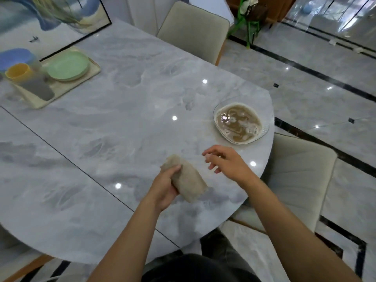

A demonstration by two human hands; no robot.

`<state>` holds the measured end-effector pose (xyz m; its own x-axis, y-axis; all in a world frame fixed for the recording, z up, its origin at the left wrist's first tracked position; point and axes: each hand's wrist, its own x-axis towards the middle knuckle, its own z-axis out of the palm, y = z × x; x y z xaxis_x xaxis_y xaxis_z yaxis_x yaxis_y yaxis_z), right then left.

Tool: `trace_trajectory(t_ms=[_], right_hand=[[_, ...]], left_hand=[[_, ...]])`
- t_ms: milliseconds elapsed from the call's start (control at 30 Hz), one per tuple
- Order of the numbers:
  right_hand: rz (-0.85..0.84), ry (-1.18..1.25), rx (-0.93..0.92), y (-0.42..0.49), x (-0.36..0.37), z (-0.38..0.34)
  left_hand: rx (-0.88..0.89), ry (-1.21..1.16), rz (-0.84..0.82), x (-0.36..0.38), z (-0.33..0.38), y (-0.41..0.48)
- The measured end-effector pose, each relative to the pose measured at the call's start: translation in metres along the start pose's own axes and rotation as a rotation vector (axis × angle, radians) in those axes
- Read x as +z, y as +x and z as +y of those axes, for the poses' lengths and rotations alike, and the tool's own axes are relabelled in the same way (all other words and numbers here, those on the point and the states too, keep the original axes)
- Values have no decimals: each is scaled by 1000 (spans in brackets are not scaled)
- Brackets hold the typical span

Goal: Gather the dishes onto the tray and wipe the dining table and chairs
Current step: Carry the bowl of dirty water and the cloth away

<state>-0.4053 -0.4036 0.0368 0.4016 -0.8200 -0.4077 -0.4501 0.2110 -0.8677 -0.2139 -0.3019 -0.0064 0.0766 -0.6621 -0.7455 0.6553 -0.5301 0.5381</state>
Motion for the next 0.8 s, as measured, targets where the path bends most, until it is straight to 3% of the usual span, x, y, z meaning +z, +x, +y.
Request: trace_trajectory(t_ms=[100,167,233,367,533,800], right_hand=[[363,107,125,29,-71,41],[595,6,169,47,-115,69],[683,-47,209,66,-149,89],[509,94,375,110,-196,108],[258,177,382,137,-218,108],[132,223,406,152,-230,112]], left_hand=[[-7,9,57,31,-6,25],[19,57,84,51,-5,43],[57,102,113,66,-2,61],[133,192,152,101,7,101],[158,231,227,138,15,143],[113,246,315,164,11,182]])
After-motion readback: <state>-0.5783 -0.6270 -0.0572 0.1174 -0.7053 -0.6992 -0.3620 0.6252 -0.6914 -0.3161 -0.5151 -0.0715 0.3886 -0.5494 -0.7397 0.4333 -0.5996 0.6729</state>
